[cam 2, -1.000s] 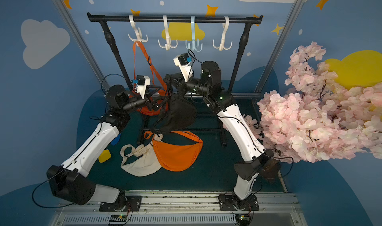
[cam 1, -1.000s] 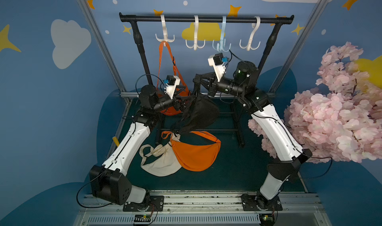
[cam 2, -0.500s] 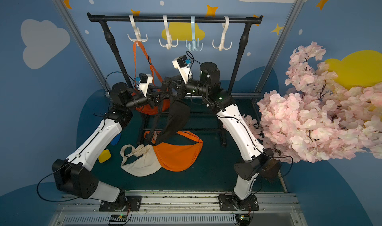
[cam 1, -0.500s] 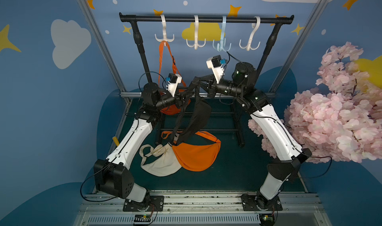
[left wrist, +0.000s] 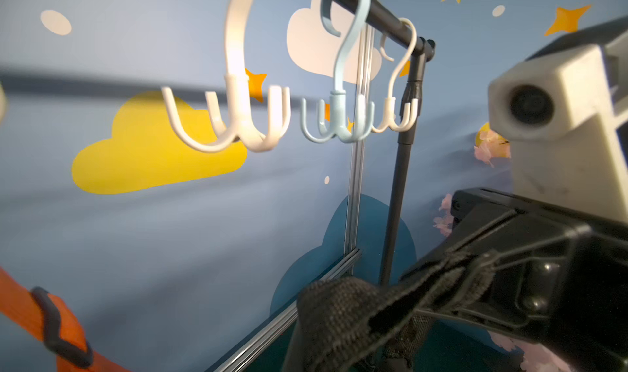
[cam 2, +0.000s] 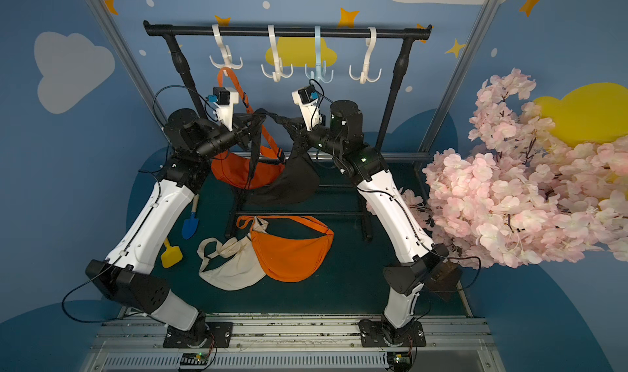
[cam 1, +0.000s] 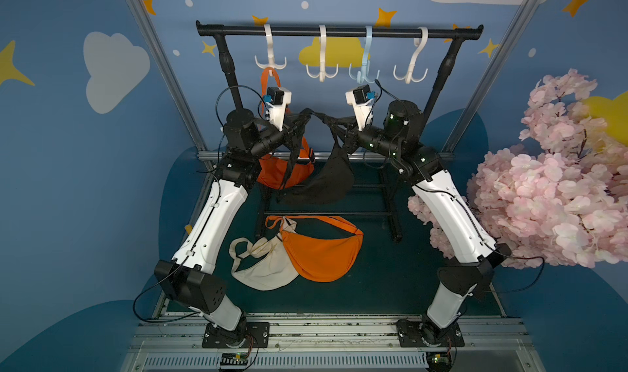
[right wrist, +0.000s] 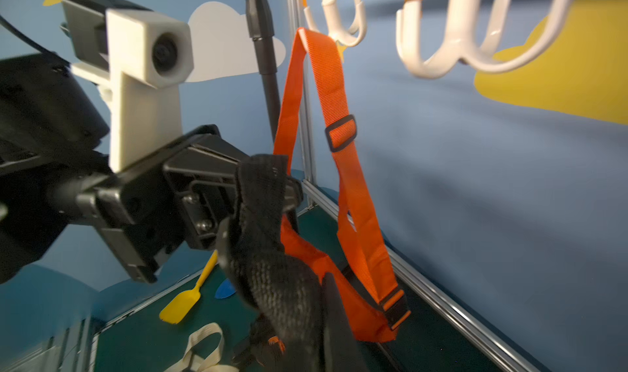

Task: Hang the bag on a hook
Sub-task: Hang the bag on the hook.

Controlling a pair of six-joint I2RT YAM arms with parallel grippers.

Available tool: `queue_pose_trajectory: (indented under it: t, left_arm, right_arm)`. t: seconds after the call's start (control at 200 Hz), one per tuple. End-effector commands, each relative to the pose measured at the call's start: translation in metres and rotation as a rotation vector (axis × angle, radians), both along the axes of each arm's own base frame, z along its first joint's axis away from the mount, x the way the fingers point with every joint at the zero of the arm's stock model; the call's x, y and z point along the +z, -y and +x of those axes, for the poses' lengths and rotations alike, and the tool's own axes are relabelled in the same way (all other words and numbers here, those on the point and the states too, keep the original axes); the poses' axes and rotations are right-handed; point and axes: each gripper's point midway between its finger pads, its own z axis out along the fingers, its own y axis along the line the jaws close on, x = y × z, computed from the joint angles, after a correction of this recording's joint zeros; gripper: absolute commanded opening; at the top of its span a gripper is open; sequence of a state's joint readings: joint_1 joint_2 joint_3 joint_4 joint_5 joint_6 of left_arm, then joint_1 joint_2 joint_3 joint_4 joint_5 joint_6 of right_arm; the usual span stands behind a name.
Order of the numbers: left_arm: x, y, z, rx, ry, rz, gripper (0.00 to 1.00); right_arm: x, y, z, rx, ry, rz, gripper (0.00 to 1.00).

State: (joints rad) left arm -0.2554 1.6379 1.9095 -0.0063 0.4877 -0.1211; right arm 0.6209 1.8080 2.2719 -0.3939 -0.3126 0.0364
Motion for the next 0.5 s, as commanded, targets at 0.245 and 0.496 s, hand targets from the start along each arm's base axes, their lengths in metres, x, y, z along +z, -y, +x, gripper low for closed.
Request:
queue_pose_trajectory:
  t: [0.245, 0.496]
  left_arm:
    - [0.044, 0.01, 0.043, 0.052, -0.073, -0.058, 0.04]
    - [0.053, 0.009, 0.049, 0.06, -0.061, -0.117, 0.04]
  right_arm:
    - [0.057, 0.019, 0.036, -0.214, 0.156, 0.104, 0.0]
    - [0.084, 0.021, 0.046, -0.265, 0.264, 0.196, 0.0]
